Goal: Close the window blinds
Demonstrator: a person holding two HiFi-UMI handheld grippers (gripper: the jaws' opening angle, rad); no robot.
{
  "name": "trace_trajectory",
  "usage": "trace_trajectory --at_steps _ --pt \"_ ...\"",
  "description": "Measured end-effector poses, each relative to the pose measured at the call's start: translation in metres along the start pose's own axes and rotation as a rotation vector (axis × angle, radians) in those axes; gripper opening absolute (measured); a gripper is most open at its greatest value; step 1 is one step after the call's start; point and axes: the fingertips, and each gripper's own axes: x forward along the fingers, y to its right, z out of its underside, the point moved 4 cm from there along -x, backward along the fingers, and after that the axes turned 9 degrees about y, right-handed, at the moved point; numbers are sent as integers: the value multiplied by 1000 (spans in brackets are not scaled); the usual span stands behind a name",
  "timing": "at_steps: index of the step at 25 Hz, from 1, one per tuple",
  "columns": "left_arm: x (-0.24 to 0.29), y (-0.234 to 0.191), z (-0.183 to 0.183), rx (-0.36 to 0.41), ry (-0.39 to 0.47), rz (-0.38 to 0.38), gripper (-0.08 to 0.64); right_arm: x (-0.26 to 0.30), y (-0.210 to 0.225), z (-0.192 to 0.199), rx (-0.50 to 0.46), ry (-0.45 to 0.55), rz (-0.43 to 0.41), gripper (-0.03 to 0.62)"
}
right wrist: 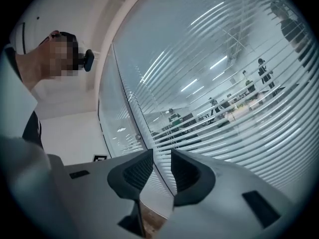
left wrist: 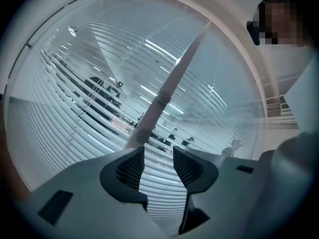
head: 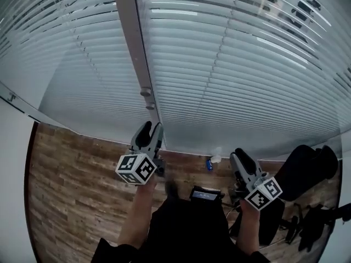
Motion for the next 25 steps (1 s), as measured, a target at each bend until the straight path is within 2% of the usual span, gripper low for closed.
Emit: trace_trajectory --at_steps 3,7,19,22,25 --pt "16 -24 -3 44 11 -88 197 15 17 1 12 -11 -7 109" --pt "32 -33 -6 64 41 -153 201 27 34 -12 5 -3 -48 109" --pt "56 -37 -4 63 60 -274 194 21 67 -34 12 21 -92 109" --pt "57 -32 -4 132 34 -282 150 12 78 -33 26 21 -68 109" --pt "58 -31 -3 274 -20 -292 140 7 81 -35 26 28 -65 109"
